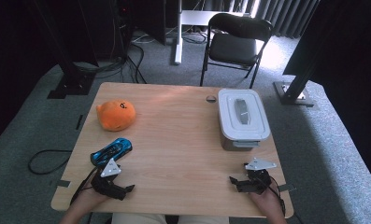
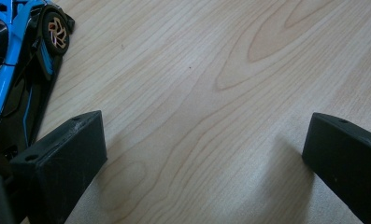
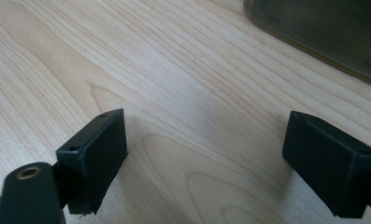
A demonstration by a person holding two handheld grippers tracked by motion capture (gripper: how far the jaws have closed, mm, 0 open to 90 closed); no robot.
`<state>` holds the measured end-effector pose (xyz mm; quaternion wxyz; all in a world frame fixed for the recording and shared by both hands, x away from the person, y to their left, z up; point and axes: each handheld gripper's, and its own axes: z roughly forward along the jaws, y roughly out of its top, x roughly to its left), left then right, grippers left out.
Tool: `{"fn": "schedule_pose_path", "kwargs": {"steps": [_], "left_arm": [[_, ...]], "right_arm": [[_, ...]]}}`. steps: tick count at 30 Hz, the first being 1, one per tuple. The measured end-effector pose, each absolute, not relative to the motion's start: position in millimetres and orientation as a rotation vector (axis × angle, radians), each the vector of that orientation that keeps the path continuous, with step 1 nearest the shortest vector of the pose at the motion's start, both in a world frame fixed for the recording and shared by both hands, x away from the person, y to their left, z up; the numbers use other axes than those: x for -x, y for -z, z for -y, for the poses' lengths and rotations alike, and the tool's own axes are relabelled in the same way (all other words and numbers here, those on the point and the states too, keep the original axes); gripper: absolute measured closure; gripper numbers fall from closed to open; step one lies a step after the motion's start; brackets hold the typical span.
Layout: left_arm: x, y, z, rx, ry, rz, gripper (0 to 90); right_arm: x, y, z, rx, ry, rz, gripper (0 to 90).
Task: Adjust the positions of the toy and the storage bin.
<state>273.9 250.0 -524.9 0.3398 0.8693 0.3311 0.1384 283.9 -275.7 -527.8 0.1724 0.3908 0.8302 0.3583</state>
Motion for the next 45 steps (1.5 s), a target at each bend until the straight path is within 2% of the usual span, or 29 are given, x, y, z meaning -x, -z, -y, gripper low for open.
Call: {"fn": "schedule_pose_path", "kwargs": {"steps": [24,45], "left_arm": [[-273.3,520.0,-250.7,-2.286,-0.358,-0.905,0.4],[-298.4,473.9,-274.2,-2.243,-0.450,-0.904,0.5]], "right_arm": [[-281.4,527.8,274.6,-1.108,-1.020,-2.363,13.3],[-281.3,527.7,274.6,-1.110,-1.020,-2.365,13.3]]}}
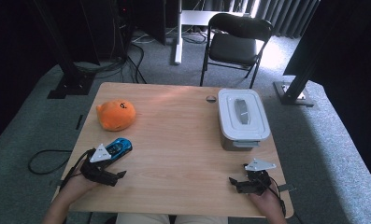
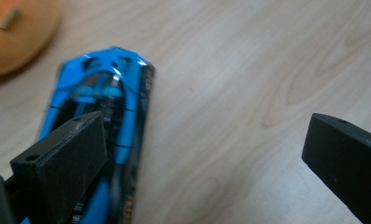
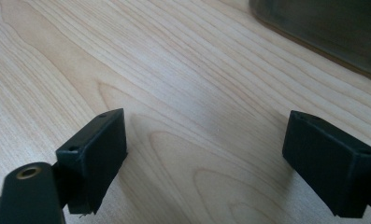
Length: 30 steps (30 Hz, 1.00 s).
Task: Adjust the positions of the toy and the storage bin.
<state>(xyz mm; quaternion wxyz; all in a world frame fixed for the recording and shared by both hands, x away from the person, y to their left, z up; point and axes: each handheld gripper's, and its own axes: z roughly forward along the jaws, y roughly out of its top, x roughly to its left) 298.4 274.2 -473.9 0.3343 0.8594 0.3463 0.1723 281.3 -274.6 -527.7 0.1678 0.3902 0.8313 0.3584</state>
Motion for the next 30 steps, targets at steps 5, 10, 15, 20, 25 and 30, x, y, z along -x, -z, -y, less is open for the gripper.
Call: {"fn": "schedule_pose_path", "kwargs": {"steps": [5,10,15,20,25,30], "left_arm": [[-309.2,462.7,-281.0,-2.232,-0.485,-0.918,0.6],[-325.8,446.4,-291.4,-2.203,-0.521,-0.926,0.6],[-337.8,439.3,-297.4,-2.178,-0.533,-0.949,0.6],[-351.4,438.6,-306.5,-2.130,-0.552,-0.993,0.6],[-361.6,437.4,-310.9,-2.115,-0.575,-1.020,0.6],[-375.4,433.5,-319.1,-2.057,-0.629,-1.024,1.9]], "right_arm": [[-281.3,527.7,274.6,-1.110,-1.019,-2.365,13.4],[-281.3,527.7,274.5,-1.110,-1.019,-2.365,13.4],[-281.3,527.7,274.5,-1.110,-1.019,-2.365,13.4],[-281.3,527.7,274.6,-1.108,-1.020,-2.365,13.4],[-281.3,527.7,274.6,-1.108,-1.020,-2.365,13.4],[-281.3,527.7,274.5,-1.108,-1.020,-2.365,13.4]]}}
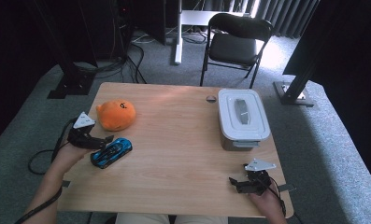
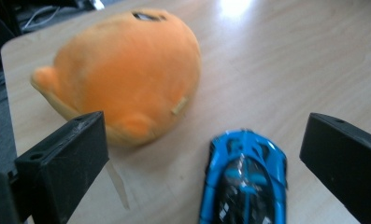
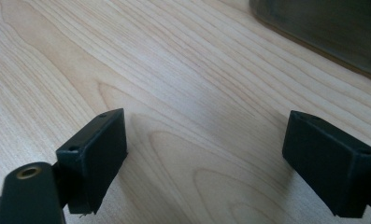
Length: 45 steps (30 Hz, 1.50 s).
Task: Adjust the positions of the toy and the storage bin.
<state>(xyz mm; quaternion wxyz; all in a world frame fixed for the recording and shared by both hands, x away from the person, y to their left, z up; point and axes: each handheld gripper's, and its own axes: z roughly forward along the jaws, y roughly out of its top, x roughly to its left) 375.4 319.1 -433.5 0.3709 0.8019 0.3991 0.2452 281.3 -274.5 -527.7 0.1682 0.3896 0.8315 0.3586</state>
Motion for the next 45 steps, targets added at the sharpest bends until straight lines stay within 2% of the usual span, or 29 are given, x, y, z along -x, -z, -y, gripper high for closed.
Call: {"fn": "schedule_pose_path", "kwargs": {"steps": [17,27,37,39,45], "left_arm": [[-424.1,428.7,-334.7,-2.005,-0.617,-1.131,1.9],[-455.9,430.3,-334.1,-2.053,-0.566,-1.146,4.0],[-476.8,440.5,-330.0,-2.077,-0.544,-1.182,8.7],[-480.2,444.9,-329.2,-2.085,-0.535,-1.190,12.4],[-489.1,455.9,-328.5,-2.083,-0.513,-1.227,15.8]], "right_arm": [[-281.3,527.7,274.6,-1.108,-1.020,-2.365,13.4],[-281.3,527.7,274.6,-1.108,-1.020,-2.365,13.4],[-281.3,527.7,274.6,-1.108,-1.020,-2.365,13.4],[-281.3,527.7,274.6,-1.108,-1.020,-2.365,13.4],[-281.3,527.7,274.6,-1.108,-1.020,-2.365,13.4]]}}
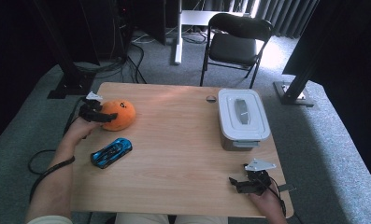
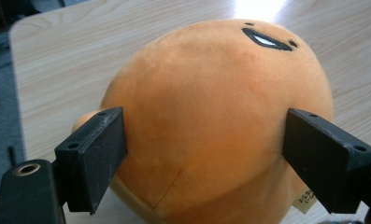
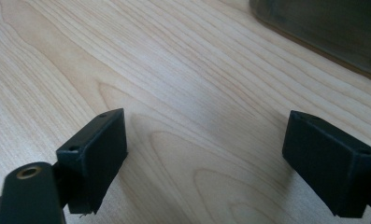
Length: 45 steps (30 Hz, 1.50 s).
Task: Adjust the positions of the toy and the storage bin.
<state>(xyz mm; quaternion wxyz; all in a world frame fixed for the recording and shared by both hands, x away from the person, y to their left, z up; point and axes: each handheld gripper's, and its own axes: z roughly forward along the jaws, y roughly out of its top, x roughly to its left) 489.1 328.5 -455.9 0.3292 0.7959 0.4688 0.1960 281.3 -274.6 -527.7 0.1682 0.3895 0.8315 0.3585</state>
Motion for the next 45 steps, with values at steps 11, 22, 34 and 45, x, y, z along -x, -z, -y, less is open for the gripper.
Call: {"fn": "schedule_pose_path", "kwargs": {"steps": [11,22,34,45], "left_arm": [[-482.4,473.1,-324.8,-2.069,-0.507,-1.217,47.1],[-471.1,458.0,-309.5,-2.073,-0.588,-1.187,71.8],[-470.2,426.8,-274.6,-2.023,-0.577,-1.142,72.9],[-470.2,410.7,-224.1,-2.054,-0.572,-1.095,72.8]], "right_arm": [[-281.3,527.7,274.6,-1.109,-1.020,-2.364,13.5],[-281.3,527.7,274.3,-1.120,-1.015,-2.354,13.6],[-281.2,527.7,274.3,-1.120,-1.016,-2.354,13.6],[-281.2,527.7,274.2,-1.119,-1.016,-2.355,13.7]]}}
